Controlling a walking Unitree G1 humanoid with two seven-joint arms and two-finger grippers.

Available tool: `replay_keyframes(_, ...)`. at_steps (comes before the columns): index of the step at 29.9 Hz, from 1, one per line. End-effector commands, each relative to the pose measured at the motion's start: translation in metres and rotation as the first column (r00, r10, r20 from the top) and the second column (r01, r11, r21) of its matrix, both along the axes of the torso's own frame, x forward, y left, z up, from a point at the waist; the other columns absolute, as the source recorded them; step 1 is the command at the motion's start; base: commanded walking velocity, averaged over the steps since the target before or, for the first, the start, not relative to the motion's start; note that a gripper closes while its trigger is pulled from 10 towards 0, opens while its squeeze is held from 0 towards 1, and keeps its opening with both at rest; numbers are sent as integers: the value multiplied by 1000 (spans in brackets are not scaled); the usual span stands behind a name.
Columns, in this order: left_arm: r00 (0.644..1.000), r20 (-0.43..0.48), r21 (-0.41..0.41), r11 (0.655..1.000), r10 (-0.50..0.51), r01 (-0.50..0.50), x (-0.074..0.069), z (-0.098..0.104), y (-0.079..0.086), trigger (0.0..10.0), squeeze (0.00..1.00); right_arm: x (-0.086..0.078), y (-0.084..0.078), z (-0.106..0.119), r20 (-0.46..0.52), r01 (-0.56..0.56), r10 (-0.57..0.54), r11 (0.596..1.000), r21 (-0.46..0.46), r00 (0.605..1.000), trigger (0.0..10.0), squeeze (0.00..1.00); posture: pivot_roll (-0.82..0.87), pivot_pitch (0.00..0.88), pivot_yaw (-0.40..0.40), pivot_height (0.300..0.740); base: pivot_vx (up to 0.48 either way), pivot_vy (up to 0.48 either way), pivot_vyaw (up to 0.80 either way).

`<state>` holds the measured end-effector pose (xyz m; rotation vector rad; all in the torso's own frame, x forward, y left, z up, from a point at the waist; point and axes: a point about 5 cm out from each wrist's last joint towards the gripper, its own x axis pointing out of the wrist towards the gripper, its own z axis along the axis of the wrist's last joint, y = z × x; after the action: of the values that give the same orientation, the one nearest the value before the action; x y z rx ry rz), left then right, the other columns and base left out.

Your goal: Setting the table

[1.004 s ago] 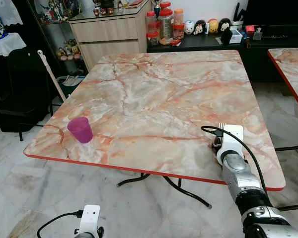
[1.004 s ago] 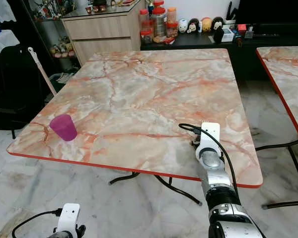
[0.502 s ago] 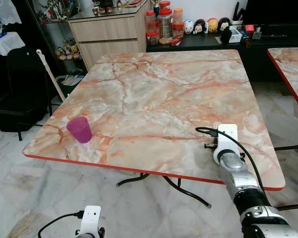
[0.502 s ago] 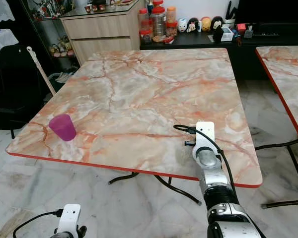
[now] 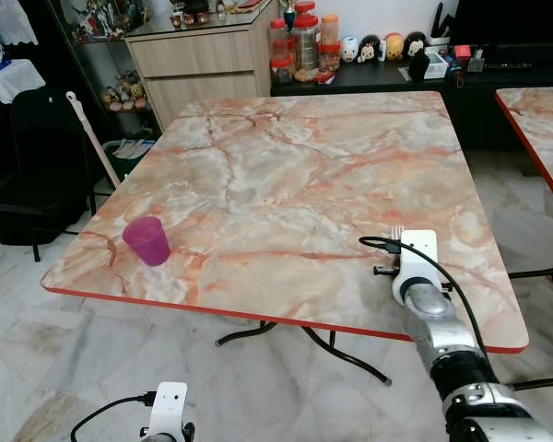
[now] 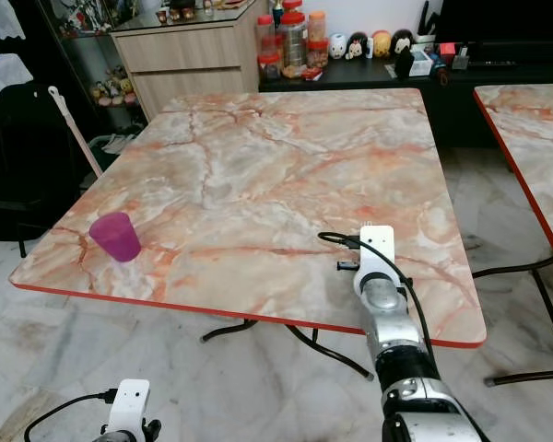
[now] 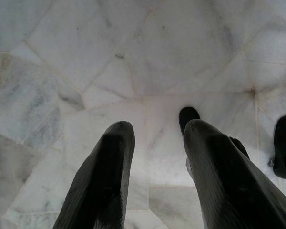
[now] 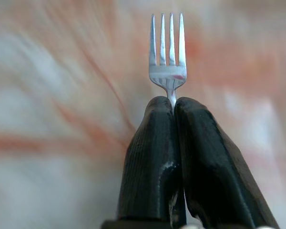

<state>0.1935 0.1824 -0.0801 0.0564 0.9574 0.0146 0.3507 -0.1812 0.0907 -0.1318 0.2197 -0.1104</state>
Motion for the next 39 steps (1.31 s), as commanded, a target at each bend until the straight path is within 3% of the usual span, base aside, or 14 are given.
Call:
replay_keyframes(1,1000,-11,13,1000,8,-7,0,0,4,10000,0,9,12,30,154,-55,57,998,-12,986,10000,0,-83,0,127,740,0,0,0)
replay_keyframes(12,1000,-8,28,1000,-6,6,1,0,2,10000,0,9,24,50,301,-128,132,991,-33,944,10000,0,-82,0,121,740,0,0,0)
replay_keyframes(26,1000,-10,33,999,-5,5,0,0,0,10000,0,11,23,67,387,-145,142,989,-22,911,10000,0,-90,0,116,740,0,-467,-57)
replay_keyframes(39,1000,-13,33,999,-10,10,-1,-1,0,10000,0,9,22,68,409,-143,139,989,-21,902,10000,0,-98,0,123,740,0,-480,-166)
